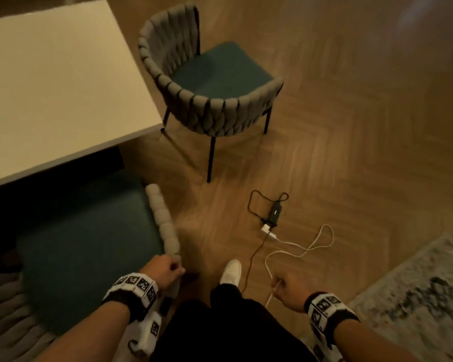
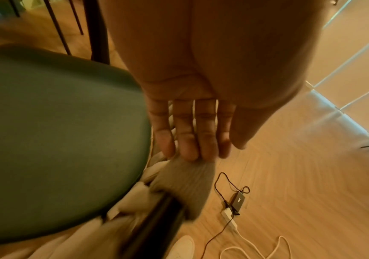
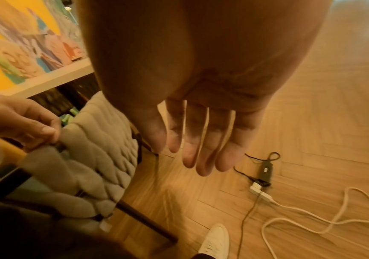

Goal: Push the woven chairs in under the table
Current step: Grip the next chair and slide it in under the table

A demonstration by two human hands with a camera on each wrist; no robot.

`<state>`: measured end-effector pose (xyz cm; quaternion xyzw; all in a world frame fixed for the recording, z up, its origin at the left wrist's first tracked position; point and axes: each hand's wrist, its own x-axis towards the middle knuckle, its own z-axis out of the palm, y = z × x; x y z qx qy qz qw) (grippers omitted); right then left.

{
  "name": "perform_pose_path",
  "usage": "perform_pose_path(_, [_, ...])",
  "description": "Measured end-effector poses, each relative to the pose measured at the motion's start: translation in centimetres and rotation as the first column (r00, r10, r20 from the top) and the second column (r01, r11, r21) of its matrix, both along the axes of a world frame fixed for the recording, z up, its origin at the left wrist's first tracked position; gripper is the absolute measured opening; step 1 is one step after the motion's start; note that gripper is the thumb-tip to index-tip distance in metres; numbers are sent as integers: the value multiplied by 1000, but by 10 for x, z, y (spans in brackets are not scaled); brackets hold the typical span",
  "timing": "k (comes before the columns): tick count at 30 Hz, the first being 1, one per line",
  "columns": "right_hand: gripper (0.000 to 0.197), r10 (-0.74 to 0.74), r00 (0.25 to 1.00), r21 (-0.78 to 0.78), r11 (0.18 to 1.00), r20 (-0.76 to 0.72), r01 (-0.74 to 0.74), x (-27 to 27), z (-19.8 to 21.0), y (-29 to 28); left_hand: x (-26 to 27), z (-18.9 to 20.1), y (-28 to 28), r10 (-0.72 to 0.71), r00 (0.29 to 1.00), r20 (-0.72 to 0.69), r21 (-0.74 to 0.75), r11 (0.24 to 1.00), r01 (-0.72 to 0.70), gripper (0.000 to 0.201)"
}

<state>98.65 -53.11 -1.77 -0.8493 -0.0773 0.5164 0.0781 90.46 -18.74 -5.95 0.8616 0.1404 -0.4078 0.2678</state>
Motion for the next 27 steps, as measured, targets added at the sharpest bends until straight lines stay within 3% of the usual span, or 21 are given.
perform_pose_path(5, [5, -70, 996, -104, 993, -58, 64, 48, 5, -43, 71, -3, 0, -88, 986, -139, 10, 996, 90, 26])
perform_pose_path(10, [6, 6, 993, -136, 990, -118, -22, 124, -9, -32, 152, 1, 19, -101, 988, -117, 76, 991, 110, 28])
perform_pose_path(12, [1, 45, 995, -93, 994, -93, -53, 170, -5, -5, 197, 4, 31, -87, 990, -109, 81, 992, 96, 30])
perform_pose_path(16, [19, 133, 989, -11, 991, 65, -133, 278, -9, 60, 306, 19, 61, -68, 997, -30, 34, 997, 69, 28])
perform_pose_path(19, [23, 177, 974, -1, 984, 141, -179, 366, -8, 118, 385, 29, 88, -35, 984, 177, 39, 999, 28, 16])
perform_pose_path(21, [21, 197, 951, 13, 978, 236, -206, 418, 0, 158, 431, 32, 107, -19, 936, 351, 85, 996, -12, 11])
perform_pose_path(23, [23, 247, 891, 75, 952, 380, -296, 463, 5, 196, 472, 31, 127, -96, 885, 455, 170, 985, 19, 27])
perform_pose_path(25, [29, 302, 823, 123, 906, 481, -405, 492, 5, 230, 502, 30, 145, -258, 889, 378, 313, 940, 139, 51])
perform_pose_path(27, [33, 409, 769, 94, 853, 492, -514, 511, 0, 256, 522, 28, 157, -373, 907, 195, 381, 881, 281, 66])
